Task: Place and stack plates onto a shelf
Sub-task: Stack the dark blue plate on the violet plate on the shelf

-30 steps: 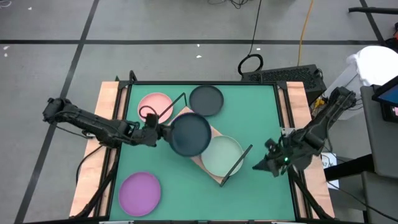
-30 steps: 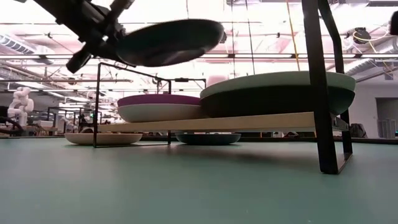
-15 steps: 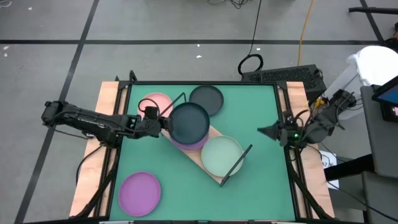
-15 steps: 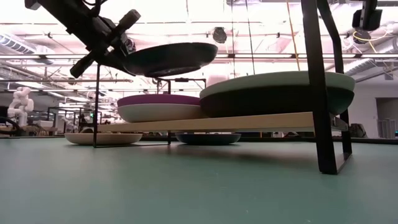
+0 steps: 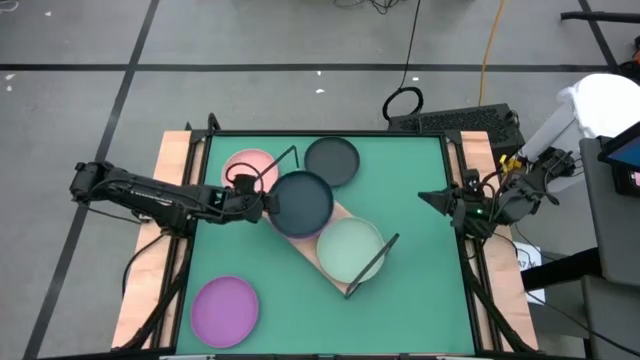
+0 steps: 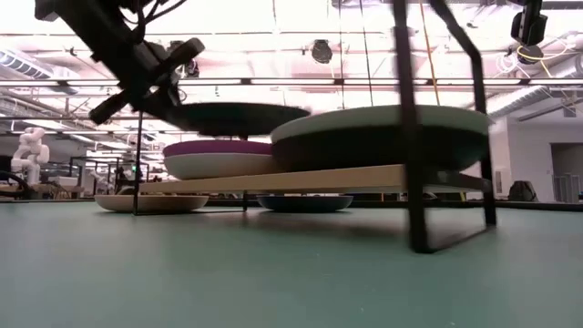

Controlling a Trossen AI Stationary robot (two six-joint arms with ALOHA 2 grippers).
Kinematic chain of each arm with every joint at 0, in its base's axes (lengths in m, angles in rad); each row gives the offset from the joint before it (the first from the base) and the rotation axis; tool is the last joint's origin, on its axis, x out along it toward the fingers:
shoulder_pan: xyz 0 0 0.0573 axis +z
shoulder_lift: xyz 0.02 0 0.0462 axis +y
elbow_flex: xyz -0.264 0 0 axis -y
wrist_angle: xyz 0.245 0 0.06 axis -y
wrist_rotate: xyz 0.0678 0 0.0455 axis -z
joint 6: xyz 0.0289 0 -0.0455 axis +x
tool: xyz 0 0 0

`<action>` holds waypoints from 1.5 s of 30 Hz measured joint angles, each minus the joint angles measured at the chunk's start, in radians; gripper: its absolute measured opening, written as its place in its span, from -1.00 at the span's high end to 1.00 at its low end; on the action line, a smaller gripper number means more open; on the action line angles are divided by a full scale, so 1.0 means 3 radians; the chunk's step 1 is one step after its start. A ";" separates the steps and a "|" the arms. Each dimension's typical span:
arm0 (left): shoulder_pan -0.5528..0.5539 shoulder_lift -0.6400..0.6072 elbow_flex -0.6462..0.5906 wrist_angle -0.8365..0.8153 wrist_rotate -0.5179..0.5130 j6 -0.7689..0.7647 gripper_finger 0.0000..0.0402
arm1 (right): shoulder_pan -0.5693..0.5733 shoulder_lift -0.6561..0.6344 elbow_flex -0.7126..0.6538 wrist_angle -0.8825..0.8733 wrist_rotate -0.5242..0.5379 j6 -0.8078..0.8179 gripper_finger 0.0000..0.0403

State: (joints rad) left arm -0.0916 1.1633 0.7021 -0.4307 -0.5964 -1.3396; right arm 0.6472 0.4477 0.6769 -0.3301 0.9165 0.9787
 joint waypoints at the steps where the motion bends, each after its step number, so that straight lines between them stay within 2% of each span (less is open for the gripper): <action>1: 0.0003 0.0002 -0.0008 -0.0026 -0.0004 -0.0030 0.95 | 0.0000 0.0000 0.0000 0.0015 -0.0001 0.0000 1.00; 12: -0.0144 0.0021 0.0008 0.0056 -0.0019 -0.0380 0.95 | 0.0000 0.0000 0.0000 0.0014 -0.0004 -0.0121 1.00; 20: -0.0406 0.0148 0.0010 -0.0246 -0.0106 -0.1164 0.95 | 0.0000 0.0000 0.0000 0.0041 0.0004 -0.0250 1.00; 26: -0.0429 0.0350 0.0013 -0.0294 -0.0112 -0.1480 0.95 | 0.0000 -0.0015 0.0000 0.0040 0.0086 -0.0275 1.00; 36: -0.0406 0.0488 0.0013 -0.0307 -0.0111 -0.1593 0.95 | -0.0001 -0.0023 0.0000 0.0040 0.0173 -0.0266 1.00; 45: -0.0303 0.0488 0.0013 -0.0321 -0.0146 -0.1591 0.76 | 0.0000 -0.0023 0.0000 0.0052 0.0195 -0.0258 1.00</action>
State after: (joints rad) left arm -0.1825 1.3098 0.7059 -0.5270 -0.6403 -1.8168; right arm 0.6472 0.4408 0.6769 -0.3144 0.9749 0.9014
